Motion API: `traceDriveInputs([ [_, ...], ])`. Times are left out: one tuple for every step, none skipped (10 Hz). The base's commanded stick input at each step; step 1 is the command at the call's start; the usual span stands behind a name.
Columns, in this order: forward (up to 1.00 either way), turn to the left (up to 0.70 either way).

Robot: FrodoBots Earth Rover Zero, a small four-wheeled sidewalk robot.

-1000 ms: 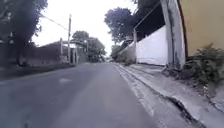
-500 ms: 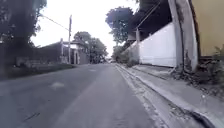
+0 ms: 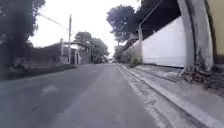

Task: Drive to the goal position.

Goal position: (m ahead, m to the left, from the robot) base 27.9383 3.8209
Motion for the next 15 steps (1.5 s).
traceDriveInputs([
  [1.0, 0.0],
  [1.0, 0.0],
  [1.0, 0.0],
  [1.0, 0.0],
  [1.0, 0.0],
  [1.0, 0.0],
  [1.0, 0.0],
  [1.0, 0.0],
  [1.0, 0.0],
  [1.0, 0.0],
  [1.0, 0.0],
  [1.0, 0.0],
  [1.0, 0.0],
  [1.0, -0.08],
  [1.0, -0.4],
])
